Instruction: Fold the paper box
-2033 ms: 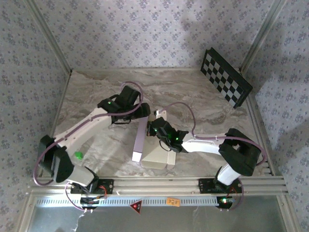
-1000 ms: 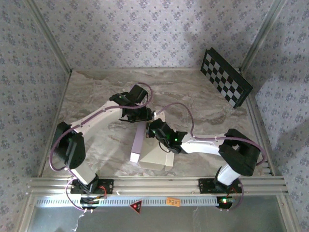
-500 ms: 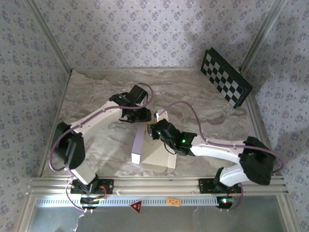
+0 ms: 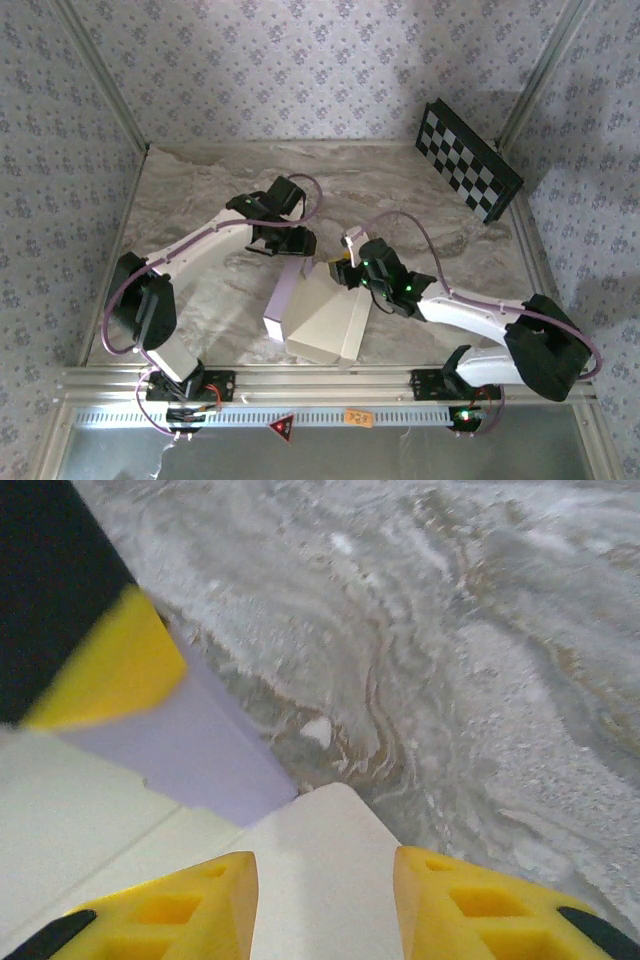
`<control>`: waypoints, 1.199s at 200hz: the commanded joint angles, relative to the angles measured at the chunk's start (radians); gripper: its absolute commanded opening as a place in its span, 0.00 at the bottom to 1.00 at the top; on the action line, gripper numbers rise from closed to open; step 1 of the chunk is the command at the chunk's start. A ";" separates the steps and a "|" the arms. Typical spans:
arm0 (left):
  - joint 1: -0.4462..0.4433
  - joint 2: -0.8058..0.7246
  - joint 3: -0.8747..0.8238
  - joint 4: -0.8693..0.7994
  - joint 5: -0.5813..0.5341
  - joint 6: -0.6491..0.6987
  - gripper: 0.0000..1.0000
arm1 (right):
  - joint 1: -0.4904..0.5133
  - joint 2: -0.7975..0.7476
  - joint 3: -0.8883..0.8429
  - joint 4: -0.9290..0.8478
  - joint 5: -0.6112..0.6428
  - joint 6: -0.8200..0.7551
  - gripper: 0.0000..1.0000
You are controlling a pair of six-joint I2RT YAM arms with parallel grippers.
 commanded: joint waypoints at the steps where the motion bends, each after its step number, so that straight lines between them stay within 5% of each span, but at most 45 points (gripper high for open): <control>1: -0.009 -0.012 -0.024 -0.072 0.078 0.099 0.47 | -0.058 0.013 -0.055 0.214 -0.269 -0.162 0.43; 52: -0.018 -0.017 -0.021 -0.113 0.100 0.173 0.48 | -0.097 0.138 -0.057 0.337 -0.470 -0.319 0.44; 145: -0.044 0.020 0.000 -0.116 0.146 0.193 0.50 | -0.129 0.395 0.028 0.550 -0.647 -0.308 0.34; 240: -0.048 0.031 0.012 -0.071 0.226 0.187 0.52 | -0.127 0.447 0.069 0.542 -0.604 -0.283 0.14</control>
